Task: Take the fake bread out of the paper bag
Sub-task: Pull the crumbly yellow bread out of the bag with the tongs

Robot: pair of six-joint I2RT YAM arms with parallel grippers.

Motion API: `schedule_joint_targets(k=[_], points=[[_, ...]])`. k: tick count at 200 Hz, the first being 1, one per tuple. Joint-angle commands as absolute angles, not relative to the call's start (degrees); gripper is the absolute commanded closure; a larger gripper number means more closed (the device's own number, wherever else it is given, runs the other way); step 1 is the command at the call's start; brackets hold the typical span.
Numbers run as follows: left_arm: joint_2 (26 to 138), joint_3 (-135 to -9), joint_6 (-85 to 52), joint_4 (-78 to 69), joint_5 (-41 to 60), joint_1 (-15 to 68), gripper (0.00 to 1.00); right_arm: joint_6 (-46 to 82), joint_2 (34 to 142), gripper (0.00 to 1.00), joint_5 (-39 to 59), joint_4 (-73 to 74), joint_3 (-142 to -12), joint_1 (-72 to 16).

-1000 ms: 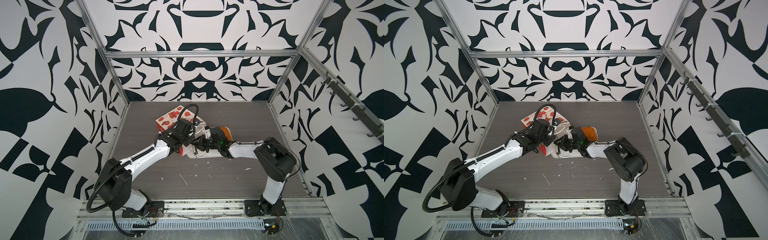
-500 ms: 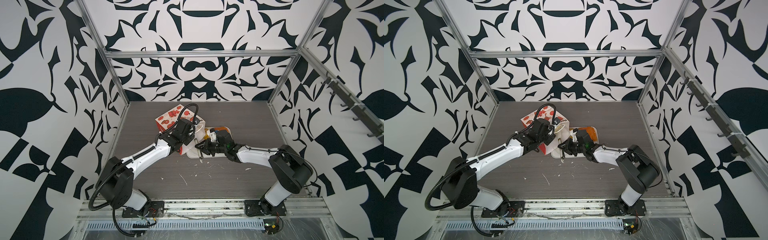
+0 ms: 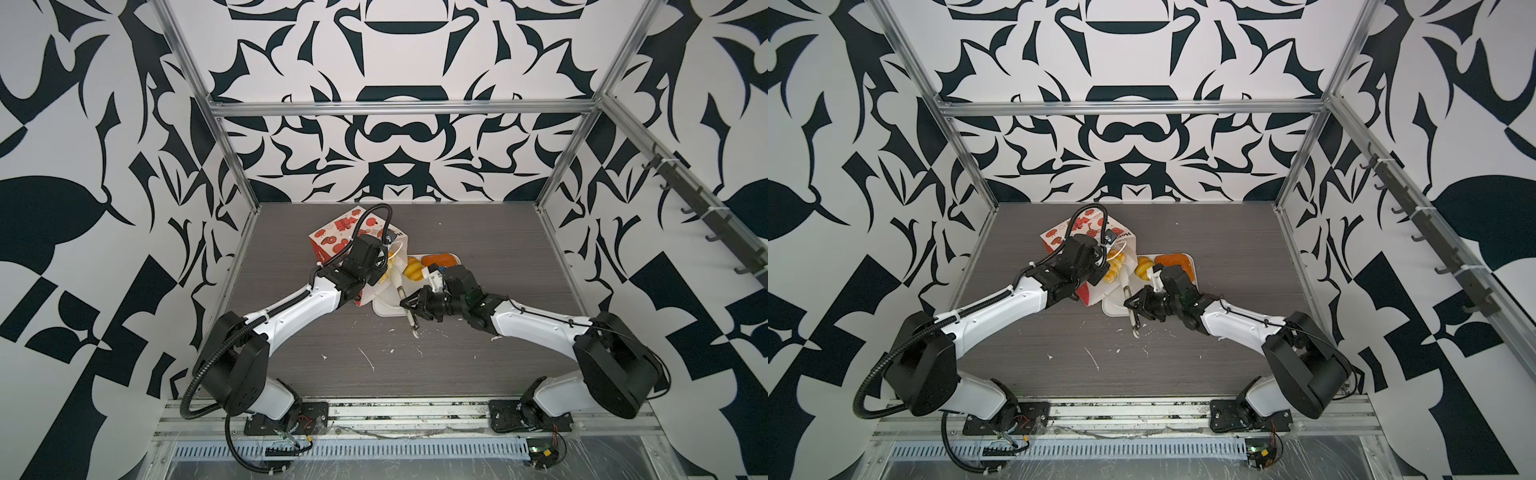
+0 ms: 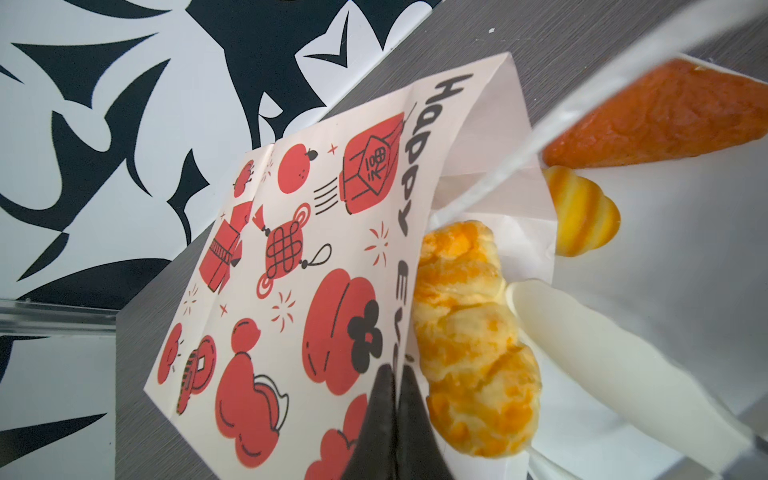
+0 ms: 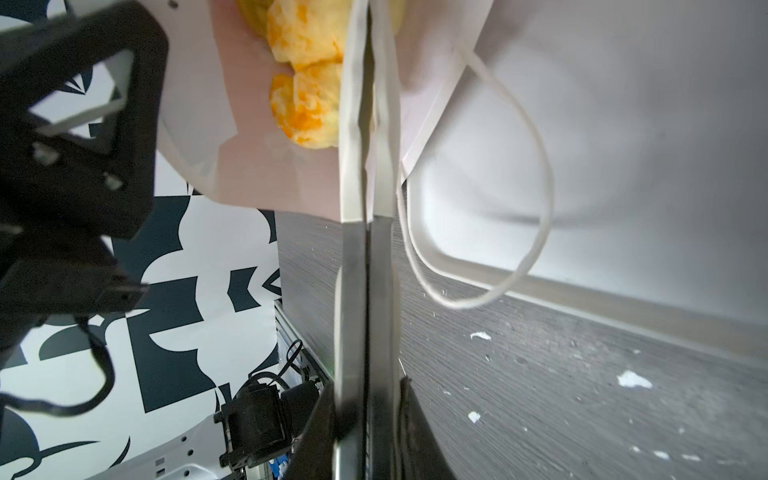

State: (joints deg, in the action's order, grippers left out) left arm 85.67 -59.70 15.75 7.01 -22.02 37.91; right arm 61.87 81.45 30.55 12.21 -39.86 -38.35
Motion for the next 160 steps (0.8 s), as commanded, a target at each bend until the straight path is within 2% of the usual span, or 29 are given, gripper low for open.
schedule_joint_targets(k=[1, 160], points=[[86.5, -60.6, 14.4, 5.1, -22.9, 37.3, 1.00, 59.7, 78.0, 0.89, 31.3, 11.2, -39.5, -38.5], [87.2, -59.5, 11.0, 3.2, -26.4, 32.4, 1.00, 58.6, 57.9, 0.89, 24.2, -1.8, -31.7, -38.5]])
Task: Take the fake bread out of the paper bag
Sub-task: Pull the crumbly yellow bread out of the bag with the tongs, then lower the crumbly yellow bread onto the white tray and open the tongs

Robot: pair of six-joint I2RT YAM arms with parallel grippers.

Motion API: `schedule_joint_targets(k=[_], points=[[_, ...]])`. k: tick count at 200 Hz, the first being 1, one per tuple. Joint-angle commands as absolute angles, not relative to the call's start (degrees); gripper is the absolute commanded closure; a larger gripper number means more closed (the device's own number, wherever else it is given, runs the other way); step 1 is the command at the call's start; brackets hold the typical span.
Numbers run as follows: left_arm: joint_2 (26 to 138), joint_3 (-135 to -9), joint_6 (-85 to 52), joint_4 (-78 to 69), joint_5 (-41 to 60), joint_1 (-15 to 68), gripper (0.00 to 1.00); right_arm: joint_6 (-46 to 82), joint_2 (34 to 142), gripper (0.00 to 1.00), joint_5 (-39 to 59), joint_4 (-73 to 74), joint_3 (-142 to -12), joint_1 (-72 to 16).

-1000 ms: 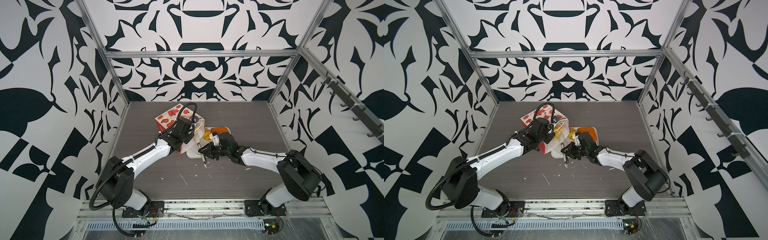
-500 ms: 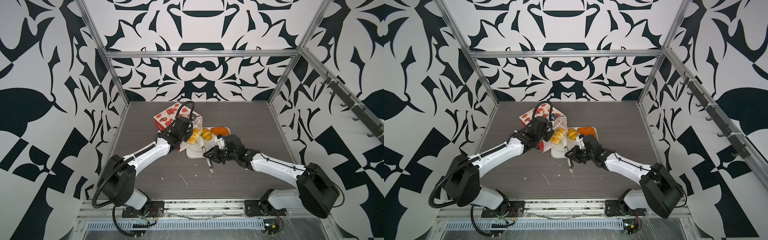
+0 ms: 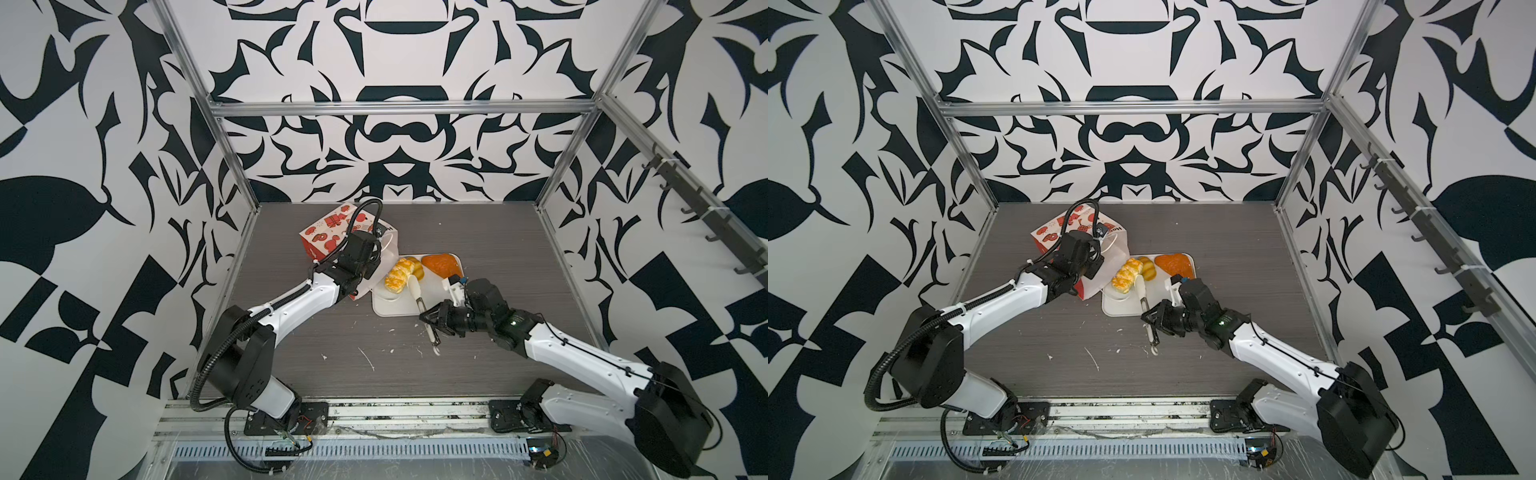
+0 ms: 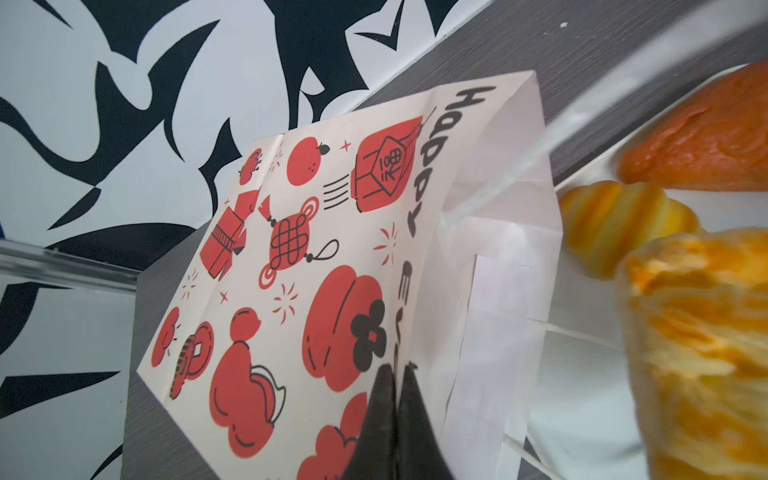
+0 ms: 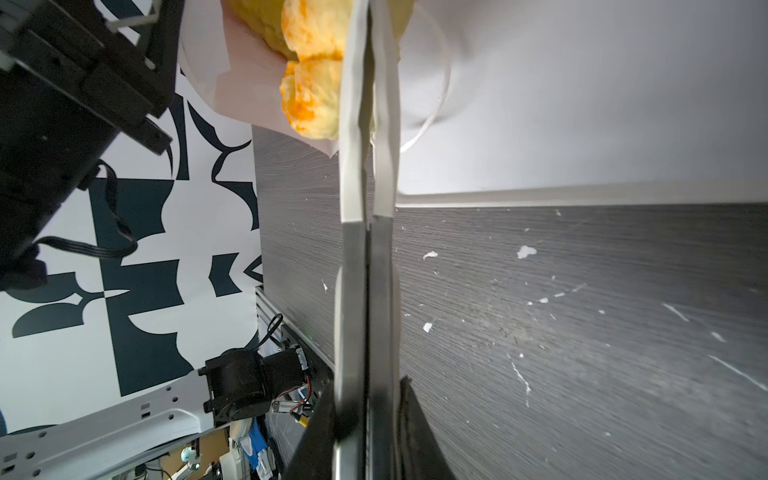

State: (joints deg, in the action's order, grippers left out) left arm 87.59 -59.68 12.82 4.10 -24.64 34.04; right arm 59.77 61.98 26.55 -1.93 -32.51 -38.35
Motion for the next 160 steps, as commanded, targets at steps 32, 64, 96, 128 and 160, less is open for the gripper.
schedule_joint_targets(k=[32, 64, 96, 128, 160], points=[[86.1, -58.5, 10.3, 3.2, -27.8, 30.6, 1.00, 59.3, 52.6, 0.89, 21.9, -4.5, -29.1, -38.5], [85.0, -57.6, 10.2, 2.9, -28.9, 29.1, 1.00, 60.5, 47.7, 0.89, 20.1, -7.2, -26.9, -38.5], [83.9, -57.4, 10.4, 2.5, -29.1, 28.3, 1.00, 63.3, 43.3, 0.88, 19.1, -9.5, -23.9, -38.5], [83.5, -56.9, 10.5, 1.9, -29.0, 28.2, 1.00, 64.3, 38.7, 0.88, 17.5, -14.1, -22.0, -38.6], [83.5, -56.4, 10.4, 1.3, -28.6, 28.2, 1.00, 63.5, 37.6, 0.87, 16.2, -16.5, -21.2, -38.5]])
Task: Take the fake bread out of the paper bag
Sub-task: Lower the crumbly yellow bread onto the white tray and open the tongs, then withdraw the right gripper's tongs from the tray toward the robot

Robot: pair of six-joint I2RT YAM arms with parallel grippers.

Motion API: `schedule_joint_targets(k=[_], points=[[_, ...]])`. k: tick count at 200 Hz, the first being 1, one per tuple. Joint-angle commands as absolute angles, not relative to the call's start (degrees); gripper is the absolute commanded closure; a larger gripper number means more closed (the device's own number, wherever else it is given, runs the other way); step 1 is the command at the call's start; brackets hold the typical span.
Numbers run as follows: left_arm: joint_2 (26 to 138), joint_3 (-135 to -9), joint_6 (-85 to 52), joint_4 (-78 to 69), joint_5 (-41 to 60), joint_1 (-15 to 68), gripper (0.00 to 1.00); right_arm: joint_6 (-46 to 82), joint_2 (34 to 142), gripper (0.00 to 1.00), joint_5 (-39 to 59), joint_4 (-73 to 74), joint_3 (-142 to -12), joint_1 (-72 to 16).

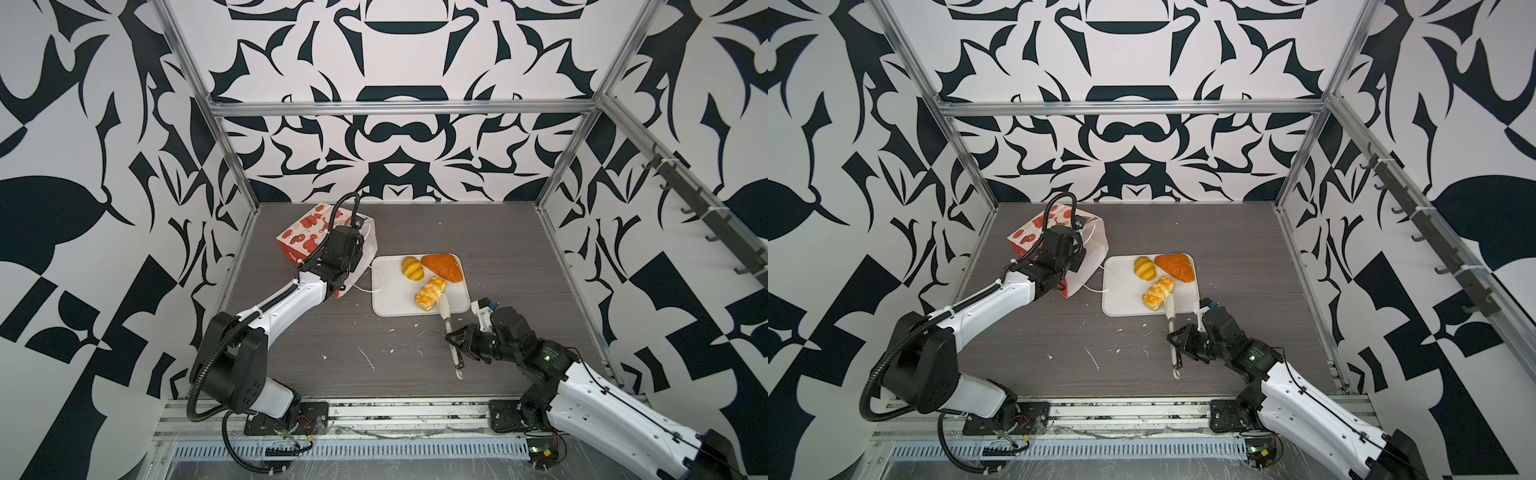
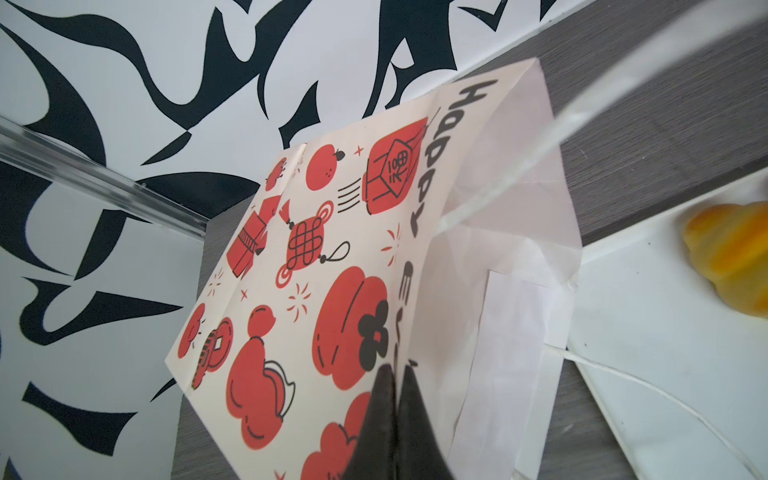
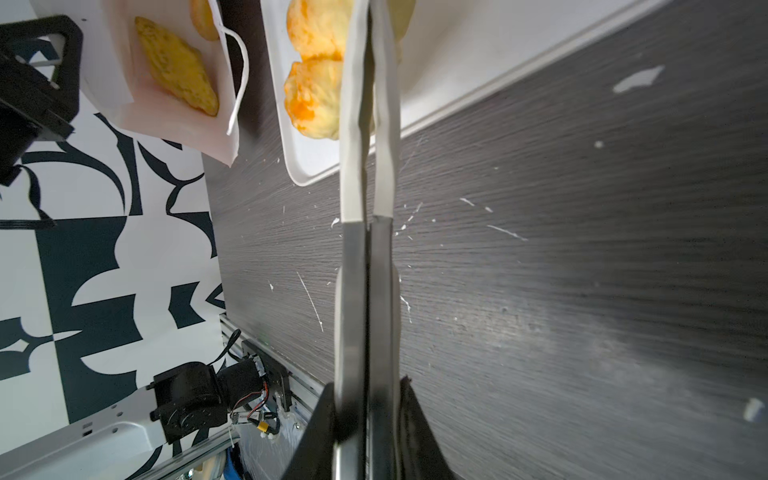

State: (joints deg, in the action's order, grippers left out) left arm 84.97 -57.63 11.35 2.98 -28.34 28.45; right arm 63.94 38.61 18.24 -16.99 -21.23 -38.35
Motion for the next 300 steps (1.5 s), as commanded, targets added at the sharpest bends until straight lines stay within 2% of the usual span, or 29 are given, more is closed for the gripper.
schedule_joint_targets(k=[1, 28, 54, 102, 183, 196, 225, 259, 300], points=[[83.5, -56.5, 10.4, 1.3, -28.6, 28.2, 1.00, 63.5, 37.6, 0.87, 16.2, -16.4, -21.1, -38.6], [83.3, -56.3, 10.2, 1.2, -27.8, 28.2, 1.00, 63.6, 39.0, 0.85, 16.0, -14.5, -19.4, -38.5], [83.1, -56.1, 10.3, 1.3, -27.9, 28.2, 1.00, 63.3, 40.2, 0.75, 15.7, -15.5, -19.3, -38.5], [83.2, -55.8, 10.4, 1.2, -28.3, 28.3, 1.00, 62.9, 37.3, 0.66, 13.9, -19.9, -20.6, -38.5], [83.2, -55.9, 10.4, 1.3, -27.9, 28.2, 1.00, 62.9, 30.7, 0.64, 12.7, -26.6, -23.6, -38.5], [83.2, -55.8, 10.4, 1.3, -27.9, 28.2, 1.00, 62.4, 30.2, 0.66, 12.5, -27.7, -24.5, -38.5], [83.2, -55.8, 10.4, 1.1, -27.9, 28.3, 1.00, 61.2, 31.1, 0.84, 15.1, -27.7, -25.8, -38.5], [83.1, -55.7, 10.4, 1.0, -27.9, 28.2, 1.00, 59.6, 33.0, 0.95, 17.6, -28.8, -26.6, -38.5], [82.9, -55.4, 10.4, 0.9, -27.9, 28.2, 1.00, 58.2, 35.1, 0.99, 20.6, -29.4, -26.9, -38.6]])
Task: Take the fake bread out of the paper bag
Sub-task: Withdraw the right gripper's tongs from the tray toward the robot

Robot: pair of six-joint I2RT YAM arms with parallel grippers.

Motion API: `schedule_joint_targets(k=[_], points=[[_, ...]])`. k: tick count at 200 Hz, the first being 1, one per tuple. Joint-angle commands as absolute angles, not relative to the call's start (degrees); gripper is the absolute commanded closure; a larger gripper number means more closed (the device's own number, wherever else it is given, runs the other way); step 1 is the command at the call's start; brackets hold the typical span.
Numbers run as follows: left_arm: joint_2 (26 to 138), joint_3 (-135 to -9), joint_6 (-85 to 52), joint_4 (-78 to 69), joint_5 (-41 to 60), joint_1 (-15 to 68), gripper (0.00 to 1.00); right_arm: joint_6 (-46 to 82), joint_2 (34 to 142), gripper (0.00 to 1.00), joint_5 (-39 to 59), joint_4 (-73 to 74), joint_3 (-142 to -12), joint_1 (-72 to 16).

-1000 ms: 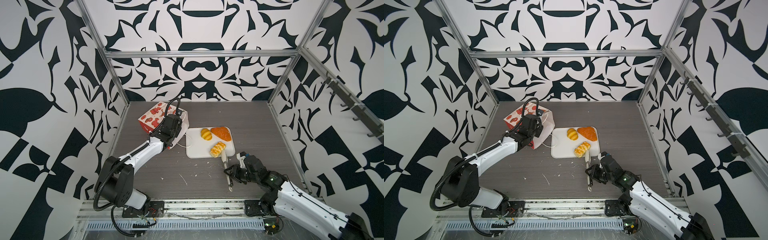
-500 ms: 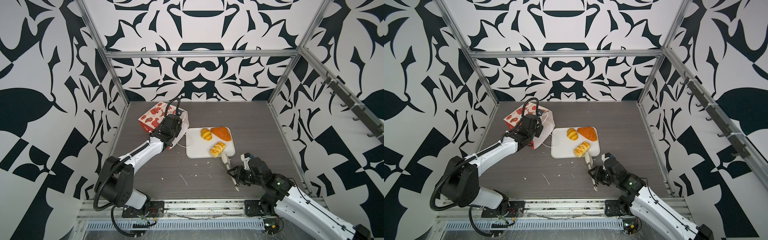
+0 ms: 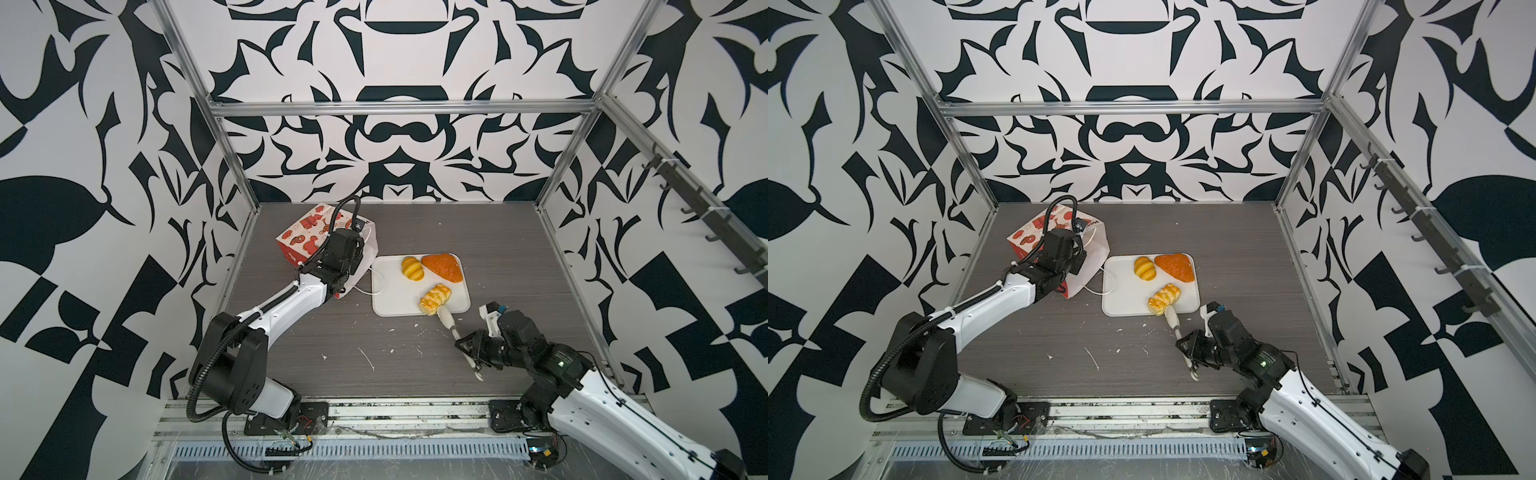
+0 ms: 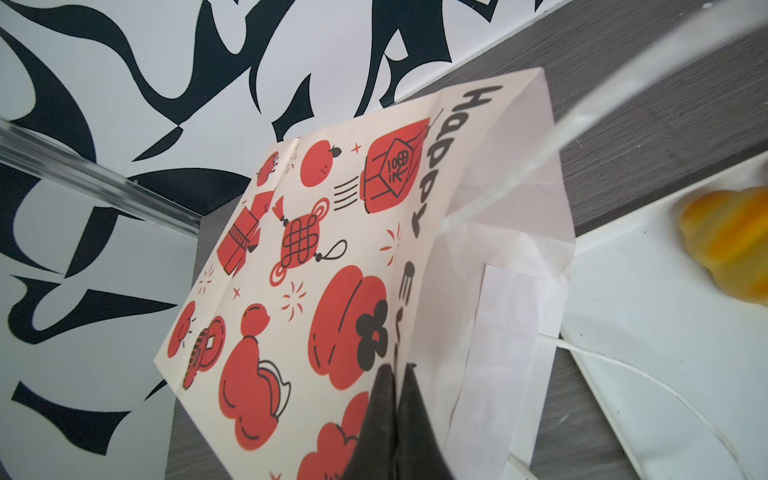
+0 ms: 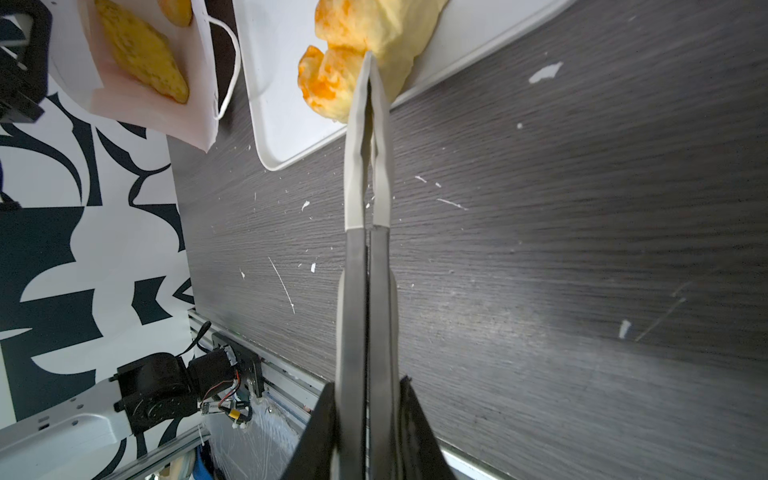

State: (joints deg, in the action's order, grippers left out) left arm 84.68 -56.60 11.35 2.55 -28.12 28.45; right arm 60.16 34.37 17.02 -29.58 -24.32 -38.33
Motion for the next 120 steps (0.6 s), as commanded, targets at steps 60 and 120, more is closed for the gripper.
schedule_joint_targets(k=[60, 120], points=[[83.2, -55.4, 10.1, 0.7, -27.7, 28.2, 1.00, 56.3, 34.2, 1.00, 18.2, -33.4, -30.5, -38.5], [83.8, -55.6, 10.2, 0.6, -27.5, 28.2, 1.00, 56.5, 29.6, 1.00, 21.1, -38.2, -30.5, -38.5]])
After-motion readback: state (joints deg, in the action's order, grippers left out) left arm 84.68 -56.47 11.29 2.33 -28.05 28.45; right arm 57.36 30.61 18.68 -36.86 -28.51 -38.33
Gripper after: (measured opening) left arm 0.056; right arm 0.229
